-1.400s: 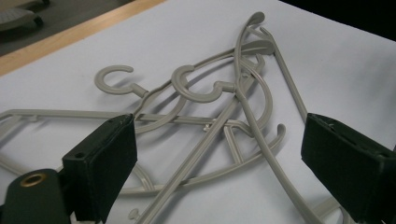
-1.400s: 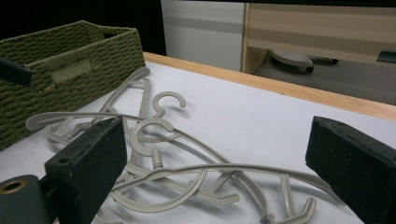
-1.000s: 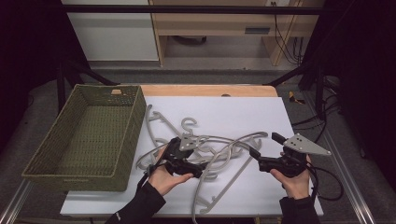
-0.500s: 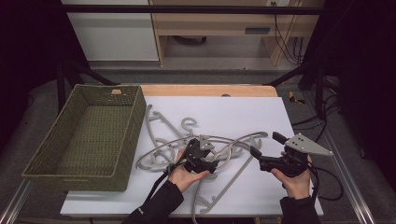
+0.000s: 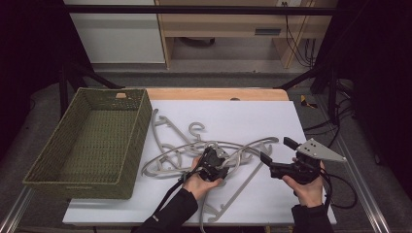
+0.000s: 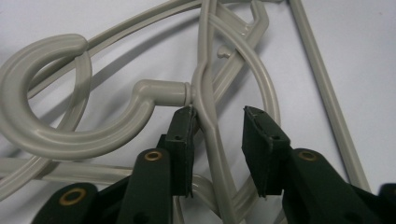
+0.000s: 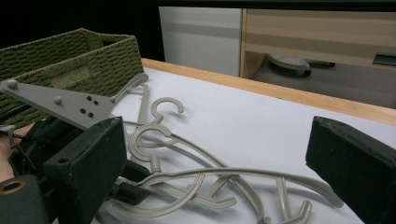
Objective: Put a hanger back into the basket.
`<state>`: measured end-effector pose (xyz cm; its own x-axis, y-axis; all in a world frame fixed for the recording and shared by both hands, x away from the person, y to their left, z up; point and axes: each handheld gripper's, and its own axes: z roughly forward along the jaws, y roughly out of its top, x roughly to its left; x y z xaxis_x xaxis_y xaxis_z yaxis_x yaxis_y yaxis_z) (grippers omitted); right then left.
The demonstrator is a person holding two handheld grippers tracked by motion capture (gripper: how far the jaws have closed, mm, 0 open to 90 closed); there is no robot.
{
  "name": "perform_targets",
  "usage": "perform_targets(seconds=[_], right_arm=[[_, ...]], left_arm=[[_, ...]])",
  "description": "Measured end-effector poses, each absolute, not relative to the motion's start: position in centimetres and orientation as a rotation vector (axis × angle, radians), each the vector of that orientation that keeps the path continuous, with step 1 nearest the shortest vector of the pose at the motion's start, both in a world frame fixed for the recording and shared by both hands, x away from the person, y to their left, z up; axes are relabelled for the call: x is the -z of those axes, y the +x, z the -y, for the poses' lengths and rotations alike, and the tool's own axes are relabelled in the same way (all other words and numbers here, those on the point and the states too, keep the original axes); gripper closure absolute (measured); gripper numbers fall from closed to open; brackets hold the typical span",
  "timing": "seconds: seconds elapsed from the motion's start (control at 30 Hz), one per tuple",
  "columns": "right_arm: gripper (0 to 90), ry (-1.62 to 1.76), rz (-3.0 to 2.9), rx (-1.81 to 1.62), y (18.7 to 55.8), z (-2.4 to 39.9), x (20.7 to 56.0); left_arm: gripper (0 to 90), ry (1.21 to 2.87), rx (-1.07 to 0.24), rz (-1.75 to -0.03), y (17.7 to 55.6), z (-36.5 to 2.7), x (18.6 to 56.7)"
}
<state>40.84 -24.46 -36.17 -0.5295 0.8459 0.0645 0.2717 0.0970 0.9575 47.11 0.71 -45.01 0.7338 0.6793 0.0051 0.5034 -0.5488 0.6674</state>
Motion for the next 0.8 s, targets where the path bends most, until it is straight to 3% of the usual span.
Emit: perform_targets(seconds=[0.23,0.8], right_arm=[[5.2,1.082,-1.869,-1.446,40.90,24.39,36.24],[4.9,1.091,-1.875,-1.446,40.93,24.47,36.32]], left_arm=[[73.8,2.309,-0.322,-0.921,47.63,-0.68,45.44],[82.0,2.297,-0.371,-1.013,47.15,-0.58,44.76]])
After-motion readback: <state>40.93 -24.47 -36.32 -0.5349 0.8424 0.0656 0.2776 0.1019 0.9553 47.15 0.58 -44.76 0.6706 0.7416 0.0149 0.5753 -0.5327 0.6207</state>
